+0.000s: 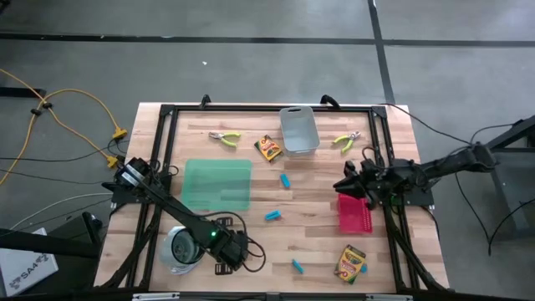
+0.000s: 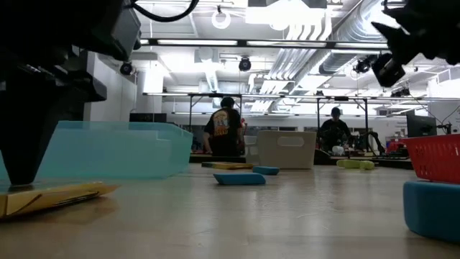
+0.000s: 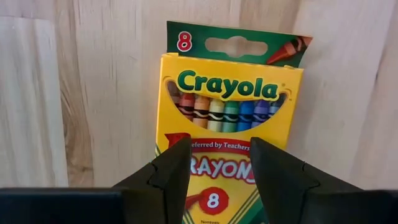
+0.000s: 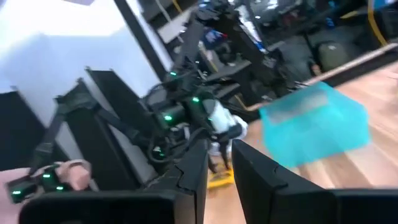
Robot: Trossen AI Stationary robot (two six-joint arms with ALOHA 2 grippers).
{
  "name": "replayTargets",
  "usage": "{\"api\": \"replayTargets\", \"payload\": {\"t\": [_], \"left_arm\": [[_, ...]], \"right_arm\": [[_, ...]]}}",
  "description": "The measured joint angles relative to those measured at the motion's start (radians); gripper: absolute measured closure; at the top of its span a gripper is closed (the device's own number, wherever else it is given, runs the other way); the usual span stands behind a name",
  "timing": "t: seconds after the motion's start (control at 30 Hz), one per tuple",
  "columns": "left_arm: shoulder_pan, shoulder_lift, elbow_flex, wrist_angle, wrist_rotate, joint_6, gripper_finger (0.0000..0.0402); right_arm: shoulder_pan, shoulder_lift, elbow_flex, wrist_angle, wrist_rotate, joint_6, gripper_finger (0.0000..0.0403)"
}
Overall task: Pick & Place School Supplies
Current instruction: Put the crayon box into the green bin
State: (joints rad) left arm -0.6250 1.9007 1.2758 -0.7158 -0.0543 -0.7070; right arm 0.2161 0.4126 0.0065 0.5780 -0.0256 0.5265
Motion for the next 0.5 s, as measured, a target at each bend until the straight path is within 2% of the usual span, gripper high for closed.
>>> {"api": "replayTargets", "payload": {"t": [0.17,0.5], "left_arm": [[0.002,0.012,0.000,0.003,-0.021,0.008,0.0243],[0.005,0.024,-0.003,0.079,-0.088,0.075,0.0243]], "right_arm": [[0.066,0.110,0.001,0.127,0.022,-0.004,0.0337],[0.164,0.349,0.104,0.191,0.057,-0.024,0.0337]]}}
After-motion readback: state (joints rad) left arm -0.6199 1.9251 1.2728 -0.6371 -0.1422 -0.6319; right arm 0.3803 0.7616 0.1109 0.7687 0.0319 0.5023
